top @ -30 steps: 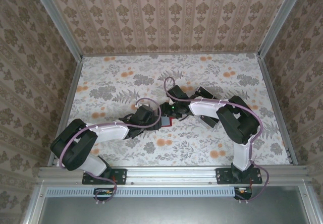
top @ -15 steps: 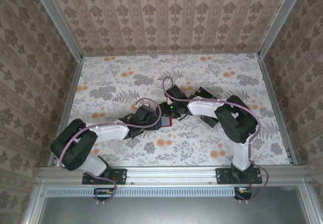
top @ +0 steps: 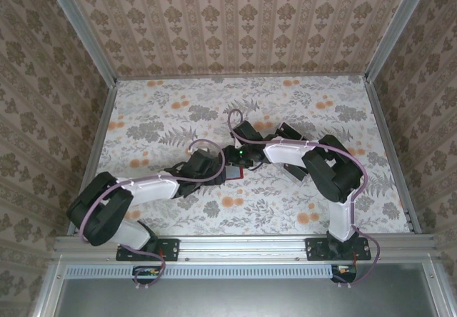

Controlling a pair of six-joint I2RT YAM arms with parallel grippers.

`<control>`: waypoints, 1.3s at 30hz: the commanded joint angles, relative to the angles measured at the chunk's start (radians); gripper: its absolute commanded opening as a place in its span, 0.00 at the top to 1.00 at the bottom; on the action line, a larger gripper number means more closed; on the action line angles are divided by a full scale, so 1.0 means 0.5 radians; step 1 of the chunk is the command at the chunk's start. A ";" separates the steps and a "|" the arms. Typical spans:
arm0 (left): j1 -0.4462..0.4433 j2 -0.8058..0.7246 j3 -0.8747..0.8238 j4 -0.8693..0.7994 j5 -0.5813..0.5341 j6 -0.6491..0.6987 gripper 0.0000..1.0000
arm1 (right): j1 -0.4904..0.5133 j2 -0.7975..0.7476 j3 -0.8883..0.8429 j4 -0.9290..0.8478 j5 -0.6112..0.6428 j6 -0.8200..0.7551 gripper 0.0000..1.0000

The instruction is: Put the credit cards into the card holder

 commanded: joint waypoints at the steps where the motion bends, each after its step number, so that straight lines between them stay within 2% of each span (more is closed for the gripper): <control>1: 0.045 -0.157 -0.049 -0.183 -0.111 -0.014 0.00 | 0.031 -0.097 0.005 -0.089 -0.053 0.005 0.45; 10: 0.146 -0.501 -0.124 -0.317 -0.159 -0.018 0.00 | 0.058 -0.151 0.033 -0.146 -0.031 -0.006 0.45; 21: 0.263 -0.720 -0.173 -0.436 -0.151 -0.025 0.00 | 0.135 -0.141 0.168 -0.220 -0.013 -0.003 0.45; 39: 0.471 -0.984 -0.262 -0.492 -0.013 0.012 0.00 | 0.314 0.380 0.644 -0.302 0.046 0.081 0.45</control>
